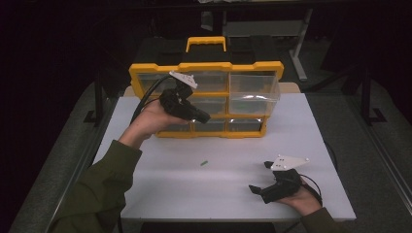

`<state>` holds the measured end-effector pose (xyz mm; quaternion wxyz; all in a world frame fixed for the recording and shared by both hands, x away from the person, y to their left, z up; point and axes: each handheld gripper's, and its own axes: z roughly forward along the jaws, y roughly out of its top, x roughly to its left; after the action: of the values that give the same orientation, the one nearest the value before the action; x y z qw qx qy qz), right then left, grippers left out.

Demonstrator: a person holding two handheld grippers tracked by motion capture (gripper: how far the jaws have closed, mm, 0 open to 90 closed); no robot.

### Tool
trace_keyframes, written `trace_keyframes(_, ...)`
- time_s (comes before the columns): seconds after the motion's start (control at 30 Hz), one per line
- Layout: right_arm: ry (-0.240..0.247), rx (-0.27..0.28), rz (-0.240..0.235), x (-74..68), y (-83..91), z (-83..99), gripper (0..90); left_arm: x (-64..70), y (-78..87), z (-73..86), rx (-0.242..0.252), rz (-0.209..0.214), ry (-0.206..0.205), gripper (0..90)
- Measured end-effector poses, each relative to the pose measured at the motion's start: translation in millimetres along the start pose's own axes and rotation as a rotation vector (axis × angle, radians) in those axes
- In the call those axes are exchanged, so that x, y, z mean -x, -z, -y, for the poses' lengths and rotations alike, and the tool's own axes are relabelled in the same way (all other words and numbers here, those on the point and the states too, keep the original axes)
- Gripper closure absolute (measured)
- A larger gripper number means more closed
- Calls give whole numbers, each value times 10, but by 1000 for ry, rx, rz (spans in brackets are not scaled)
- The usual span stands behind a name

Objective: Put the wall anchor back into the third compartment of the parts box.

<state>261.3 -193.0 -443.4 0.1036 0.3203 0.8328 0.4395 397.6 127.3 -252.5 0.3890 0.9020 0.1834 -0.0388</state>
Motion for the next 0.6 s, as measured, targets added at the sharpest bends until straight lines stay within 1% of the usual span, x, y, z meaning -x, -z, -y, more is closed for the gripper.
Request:
trace_keyframes(0.03, -1, 1, 0, 0, 1, 0, 0, 0, 0, 0, 0, 0, 0, 854)
trace_keyframes(0.07, -4, 4, -1, 2, 1, -1, 0, 37, 50, -83, 8, 9, -10, 854)
trace_keyframes(0.1, -4, 5, -1, 4, 3, -1, 0, 37, 50, -83, 8, 9, -10, 854)
trace_keyframes(0.13, -9, 3, 0, 3, 6, -2, 0, 69, 90, -151, 4, 4, -23, 854)
trace_keyframes(0.17, -11, 4, 0, 2, 7, -2, 0, 69, 90, -151, 4, 4, -23, 854)
trace_keyframes(0.2, -5, 7, 0, 4, 7, -1, 0, 103, 142, -238, 3, 1, -40, 854)
trace_keyframes(0.27, -4, 5, 1, 1, 8, -2, 0, 124, 178, -300, 0, -10, -46, 854)
trace_keyframes(0.3, -4, 5, 1, 1, 8, -2, 0, 124, 178, -300, 0, -10, -46, 854)
trace_keyframes(0.33, -5, 5, 0, -1, 10, -3, 0, 142, 219, -369, 0, -13, -55, 854)
trace_keyframes(0.37, -5, 5, 0, -1, 10, -3, 0, 142, 219, -369, 0, -13, -55, 854)
trace_keyframes(0.4, -8, 3, -1, -2, 15, -6, 0, 152, 268, -438, -2, -17, -65, 854)
trace_keyframes(0.43, -8, 3, -1, -2, 15, -6, 0, 152, 268, -438, -2, -17, -65, 854)
trace_keyframes(0.47, -8, 3, -1, 0, 15, -6, 0, 162, 309, -503, 5, -19, -66, 854)
trace_keyframes(0.5, -8, 3, -1, 0, 15, -6, 0, 162, 309, -503, 5, -19, -66, 854)
trace_keyframes(0.53, -9, 3, -2, 1, 14, -6, 0, 170, 342, -566, 10, -15, -70, 854)
trace_keyframes(0.57, -9, 3, -2, 1, 14, -6, 0, 170, 342, -566, 10, -15, -70, 854)
trace_keyframes(0.6, -10, 3, -2, 0, 15, -6, 0, 174, 378, -634, 10, -17, -69, 854)
